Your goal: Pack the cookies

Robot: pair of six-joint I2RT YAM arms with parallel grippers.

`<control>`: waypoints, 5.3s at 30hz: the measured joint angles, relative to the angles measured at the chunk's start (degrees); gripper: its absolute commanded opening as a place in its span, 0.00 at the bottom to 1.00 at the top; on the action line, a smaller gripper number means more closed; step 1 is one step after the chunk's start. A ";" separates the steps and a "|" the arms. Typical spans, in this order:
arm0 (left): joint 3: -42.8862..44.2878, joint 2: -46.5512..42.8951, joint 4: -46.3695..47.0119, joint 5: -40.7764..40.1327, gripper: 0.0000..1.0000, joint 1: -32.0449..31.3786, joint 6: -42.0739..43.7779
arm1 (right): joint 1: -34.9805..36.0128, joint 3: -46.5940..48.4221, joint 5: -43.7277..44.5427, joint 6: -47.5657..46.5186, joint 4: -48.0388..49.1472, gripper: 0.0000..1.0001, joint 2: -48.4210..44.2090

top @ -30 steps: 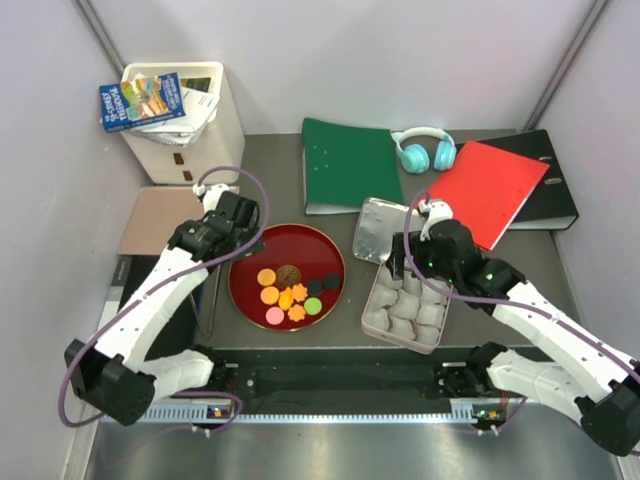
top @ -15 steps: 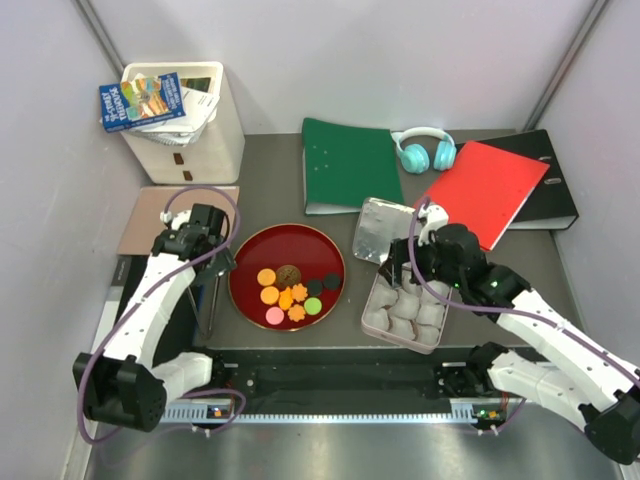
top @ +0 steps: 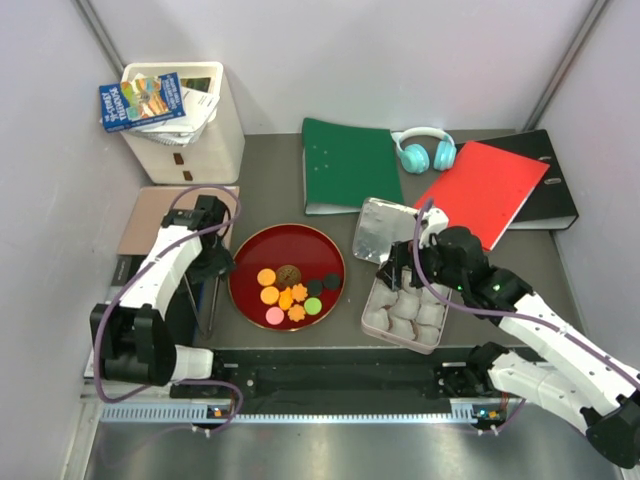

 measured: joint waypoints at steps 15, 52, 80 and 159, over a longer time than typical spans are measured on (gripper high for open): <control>1.40 6.10 1.25 -0.85 0.88 11.78 5.16 | 0.00 -0.68 0.26 0.37 -0.11 0.99 -0.92; -2.08 5.90 14.95 13.09 0.52 14.58 11.47 | 0.00 -0.50 0.44 0.44 -0.02 0.99 4.42; -2.34 11.93 16.26 11.04 0.54 3.67 10.01 | 0.00 -0.50 0.46 0.85 -0.22 0.99 2.97; 41.05 43.80 8.44 -0.59 0.55 5.99 21.33 | 0.79 3.26 -0.59 0.83 -3.17 0.99 6.29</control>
